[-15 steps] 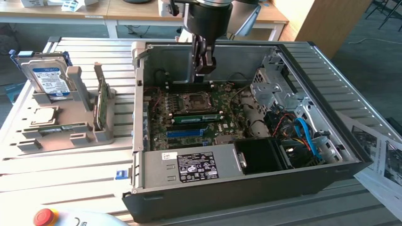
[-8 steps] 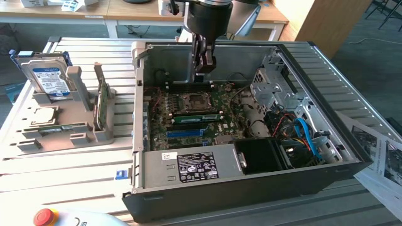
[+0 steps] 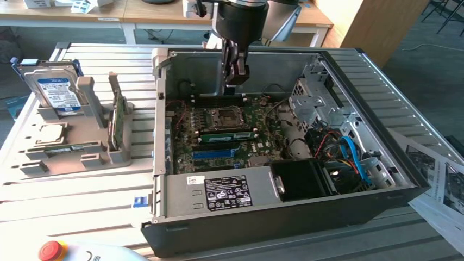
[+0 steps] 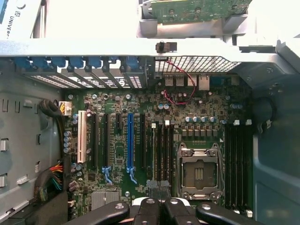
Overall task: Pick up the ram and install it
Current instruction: 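Press down the ram until it locks into place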
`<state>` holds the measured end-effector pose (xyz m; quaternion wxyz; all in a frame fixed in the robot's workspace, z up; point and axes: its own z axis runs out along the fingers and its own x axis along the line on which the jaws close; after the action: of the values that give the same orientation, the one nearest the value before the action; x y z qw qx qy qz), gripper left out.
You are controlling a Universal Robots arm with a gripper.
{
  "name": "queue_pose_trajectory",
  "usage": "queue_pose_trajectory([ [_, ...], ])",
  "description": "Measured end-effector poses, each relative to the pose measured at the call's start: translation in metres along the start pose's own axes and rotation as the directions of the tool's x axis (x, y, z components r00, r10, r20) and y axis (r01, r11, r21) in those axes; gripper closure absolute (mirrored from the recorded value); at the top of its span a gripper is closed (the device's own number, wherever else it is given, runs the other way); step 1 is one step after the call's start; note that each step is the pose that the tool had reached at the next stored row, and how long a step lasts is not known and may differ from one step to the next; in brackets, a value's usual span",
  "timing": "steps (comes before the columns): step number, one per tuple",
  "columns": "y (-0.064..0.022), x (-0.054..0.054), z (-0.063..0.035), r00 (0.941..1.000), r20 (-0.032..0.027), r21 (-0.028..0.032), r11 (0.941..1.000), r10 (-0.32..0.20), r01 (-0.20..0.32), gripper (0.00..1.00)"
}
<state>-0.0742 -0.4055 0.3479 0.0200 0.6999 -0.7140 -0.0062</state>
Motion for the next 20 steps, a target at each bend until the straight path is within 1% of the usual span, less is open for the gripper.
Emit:
queue_pose_trajectory([
  [3, 0.0000, -0.0001, 0.0000, 0.9998, 0.0008, -0.0004, 0.9998, 0.021, -0.021, 0.89],
  [6, 0.0000, 0.0000, 0.0000, 0.9986, 0.0019, -0.0011, 0.9986, 0.053, -0.053, 0.89],
  [10, 0.0000, 0.0000, 0.0000, 0.9940, 0.0039, -0.0024, 0.9940, 0.110, -0.110, 0.89],
  [13, 0.0000, 0.0000, 0.0000, 0.9880, 0.0055, -0.0035, 0.9881, 0.154, -0.154, 0.89],
  [15, 0.0000, 0.0000, 0.0000, 0.9831, 0.0064, -0.0043, 0.9831, 0.183, -0.183, 0.89],
  [17, 0.0000, 0.0000, 0.0000, 0.9774, 0.0074, -0.0051, 0.9774, 0.211, -0.211, 0.89],
  [20, 0.0000, 0.0000, 0.0000, 0.9673, 0.0087, -0.0063, 0.9674, 0.253, -0.253, 0.89],
])
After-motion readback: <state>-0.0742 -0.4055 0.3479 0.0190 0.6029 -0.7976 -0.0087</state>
